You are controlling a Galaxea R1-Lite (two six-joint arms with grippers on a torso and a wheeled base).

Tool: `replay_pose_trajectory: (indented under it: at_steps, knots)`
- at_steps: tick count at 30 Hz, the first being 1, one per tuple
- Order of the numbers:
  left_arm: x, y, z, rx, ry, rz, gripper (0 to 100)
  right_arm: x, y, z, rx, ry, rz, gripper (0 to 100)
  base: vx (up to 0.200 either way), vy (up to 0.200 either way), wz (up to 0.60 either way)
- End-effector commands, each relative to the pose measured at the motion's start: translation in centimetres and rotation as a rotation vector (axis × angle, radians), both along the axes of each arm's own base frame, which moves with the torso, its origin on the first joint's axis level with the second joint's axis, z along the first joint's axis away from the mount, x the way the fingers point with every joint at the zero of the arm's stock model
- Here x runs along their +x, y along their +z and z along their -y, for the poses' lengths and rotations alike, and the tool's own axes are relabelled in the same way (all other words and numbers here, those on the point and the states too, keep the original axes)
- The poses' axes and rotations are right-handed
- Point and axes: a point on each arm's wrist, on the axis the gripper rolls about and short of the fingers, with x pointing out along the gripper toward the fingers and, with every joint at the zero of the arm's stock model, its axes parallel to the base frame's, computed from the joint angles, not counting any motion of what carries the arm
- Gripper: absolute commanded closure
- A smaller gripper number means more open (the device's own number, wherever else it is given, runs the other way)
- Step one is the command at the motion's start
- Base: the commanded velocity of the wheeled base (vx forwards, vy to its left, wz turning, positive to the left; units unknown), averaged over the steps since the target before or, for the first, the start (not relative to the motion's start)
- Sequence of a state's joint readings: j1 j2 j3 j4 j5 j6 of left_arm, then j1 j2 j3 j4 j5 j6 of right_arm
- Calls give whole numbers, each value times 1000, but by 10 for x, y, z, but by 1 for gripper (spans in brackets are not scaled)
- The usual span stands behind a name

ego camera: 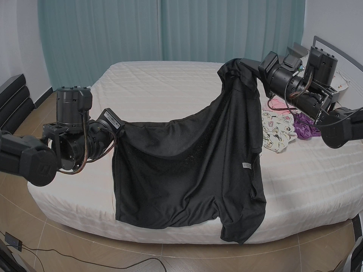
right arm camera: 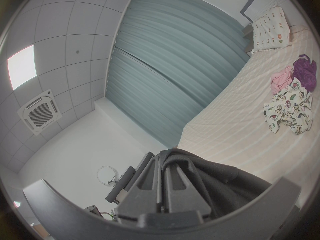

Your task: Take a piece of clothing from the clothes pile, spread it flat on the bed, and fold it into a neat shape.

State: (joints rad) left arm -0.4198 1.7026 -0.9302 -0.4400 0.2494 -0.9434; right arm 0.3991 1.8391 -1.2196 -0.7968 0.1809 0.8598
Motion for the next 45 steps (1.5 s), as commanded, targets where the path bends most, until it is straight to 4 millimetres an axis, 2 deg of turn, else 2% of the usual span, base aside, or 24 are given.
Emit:
replay_pose_trajectory:
  at_steps: [1, 7, 15, 17, 18, 20, 21, 28, 29, 30, 33, 34, 35, 37, 38, 41, 45]
  knots:
    - [27, -17, 7, 11, -2, -39, 100, 20, -24, 3, -23, -29, -54, 100, 200, 0, 0]
    - [53, -26, 9, 8, 2, -49, 100, 34, -38, 7, -31, -53, -70, 100, 200, 0, 0]
    - [93, -55, 15, 25, 27, -95, 100, 61, -72, 6, -59, -85, -135, 100, 200, 0, 0]
    - [97, -58, 15, 26, 27, -103, 100, 64, -76, 5, -61, -93, -142, 100, 100, 0, 0]
    - [105, -67, 17, 36, 34, -127, 100, 74, -86, 7, -65, -117, -159, 100, 0, 0, 0]
    - [109, -70, 18, 38, 32, -136, 100, 78, -92, 6, -67, -128, -166, 100, 0, 0, 0]
    - [117, -79, 19, 45, 37, -153, 100, 88, -105, 3, -73, -152, -185, 100, 0, 0, 0]
    - [147, -108, 17, 51, 68, -175, 100, 114, -146, -3, -108, -236, -241, 100, 0, 0, 0]
    - [148, -109, 16, 52, 69, -174, 100, 115, -148, -3, -112, -237, -244, 0, 0, 0, 0]
    - [158, -119, 12, 56, 86, -186, 0, 120, -162, -6, -135, -245, -257, 0, 0, 0, 0]
    - [173, -131, 8, 63, 107, -212, 0, 130, -182, -9, -167, -273, -272, 0, 0, 0, 0]
    - [174, -131, 7, 63, 109, -214, 0, 130, -183, -9, -169, -276, -273, 0, 0, 0, 0]
    - [183, -135, 1, 60, 129, -211, 0, 135, -195, -9, -216, -311, -277, 0, 0, 0, 0]
    - [185, -138, 0, 62, 134, -214, 0, 137, -199, -9, -230, -326, -278, 0, 0, 0, 0]
    - [193, -146, -3, 66, 149, -215, 0, 147, -209, -6, -252, -392, -287, 0, 0, 0, 0]
    - [201, -153, -6, 73, 173, -216, 0, 154, -216, 1, -270, -466, -307, 0, 0, 0, 0]
    - [207, -157, -11, 83, 203, -219, 0, 155, -221, 8, -289, -482, -339, 0, 0, 0, 0]
